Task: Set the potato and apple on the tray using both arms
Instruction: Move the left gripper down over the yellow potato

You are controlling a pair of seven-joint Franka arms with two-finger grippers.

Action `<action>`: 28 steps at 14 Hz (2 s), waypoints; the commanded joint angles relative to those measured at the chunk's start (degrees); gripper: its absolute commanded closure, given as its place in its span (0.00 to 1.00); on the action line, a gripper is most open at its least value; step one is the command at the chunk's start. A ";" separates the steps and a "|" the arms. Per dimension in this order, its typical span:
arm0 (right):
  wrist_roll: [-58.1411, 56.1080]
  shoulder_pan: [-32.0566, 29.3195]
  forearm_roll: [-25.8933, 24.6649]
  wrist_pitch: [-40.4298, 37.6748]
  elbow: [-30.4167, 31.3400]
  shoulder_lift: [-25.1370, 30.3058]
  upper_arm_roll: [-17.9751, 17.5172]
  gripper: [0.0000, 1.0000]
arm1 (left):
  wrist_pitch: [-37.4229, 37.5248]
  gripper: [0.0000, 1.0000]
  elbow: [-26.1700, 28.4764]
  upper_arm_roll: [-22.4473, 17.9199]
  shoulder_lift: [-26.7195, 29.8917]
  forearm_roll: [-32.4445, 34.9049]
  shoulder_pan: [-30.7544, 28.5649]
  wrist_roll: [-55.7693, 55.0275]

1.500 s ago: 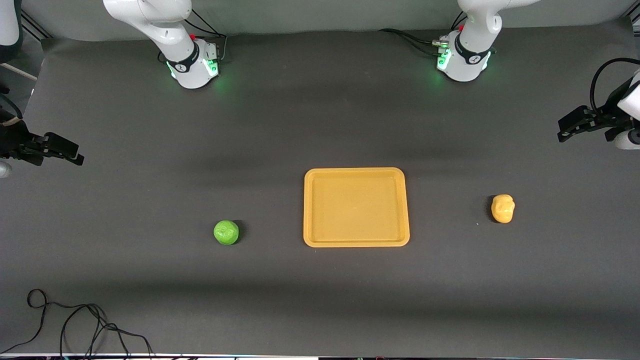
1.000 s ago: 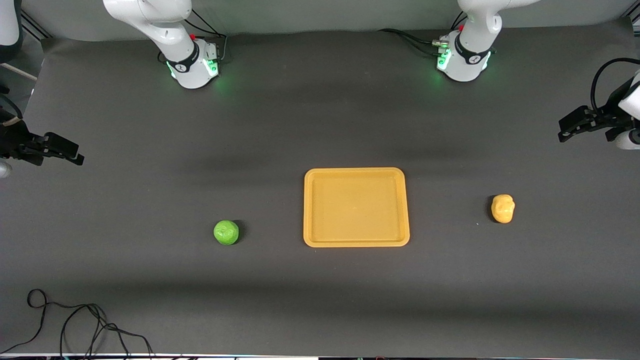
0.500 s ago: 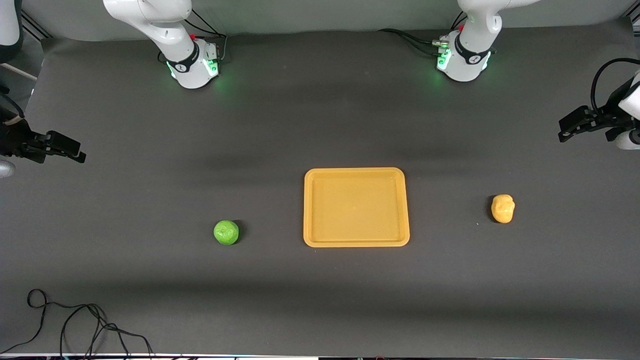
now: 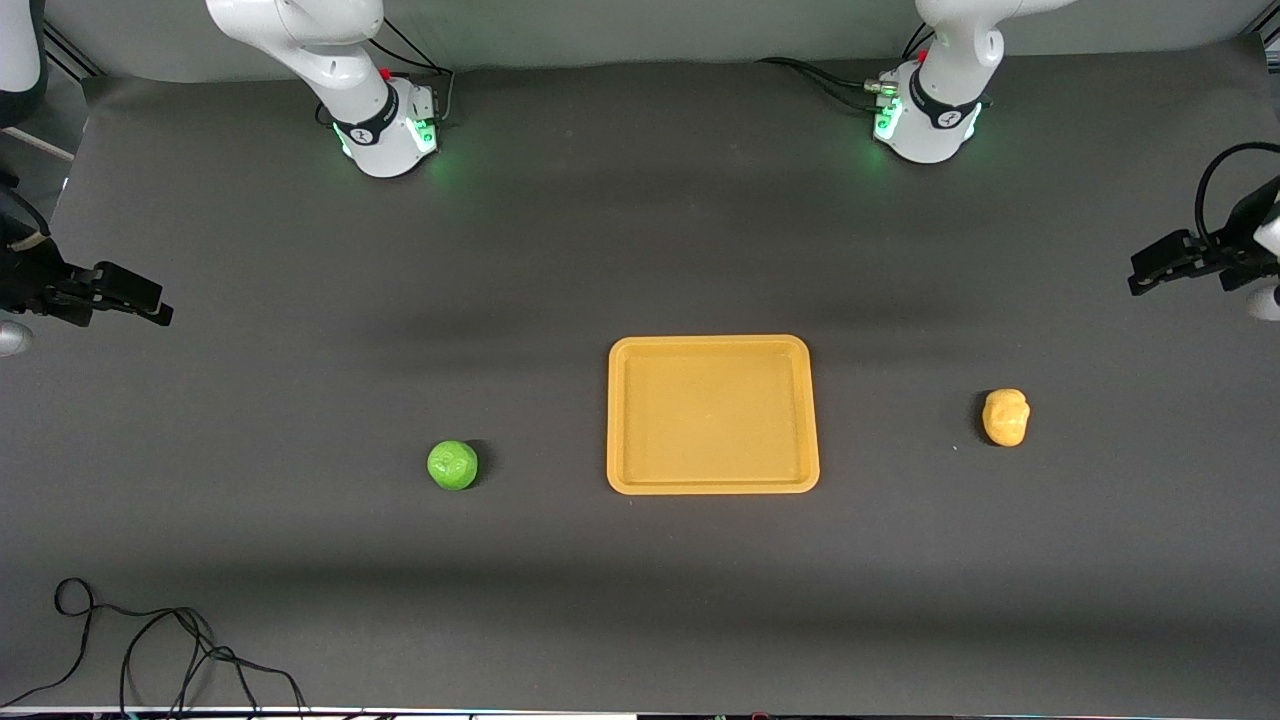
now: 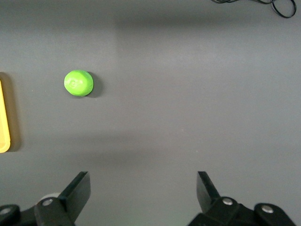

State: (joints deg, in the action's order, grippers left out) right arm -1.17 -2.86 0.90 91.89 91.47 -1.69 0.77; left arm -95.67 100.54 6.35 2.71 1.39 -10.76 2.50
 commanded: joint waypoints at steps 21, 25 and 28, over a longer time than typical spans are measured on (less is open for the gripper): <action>-1.21 -0.04 -0.46 -0.92 -0.33 0.11 0.03 0.00 | -46.53 0.00 15.57 0.42 -25.81 5.82 -1.45 5.32; -1.30 -0.04 -0.46 -0.92 0.02 0.19 0.03 0.00 | -47.15 0.00 16.71 0.51 -26.53 5.73 -1.99 4.27; -1.30 -0.04 -0.46 -0.84 0.11 0.19 0.03 0.00 | -47.33 0.00 18.11 0.51 -26.35 4.94 -2.25 4.01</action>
State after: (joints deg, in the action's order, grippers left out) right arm -1.22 -2.88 0.90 91.59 91.56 -1.70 0.77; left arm -141.95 116.69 6.48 -24.81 6.32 -12.52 6.93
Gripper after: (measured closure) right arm 0.000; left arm 0.000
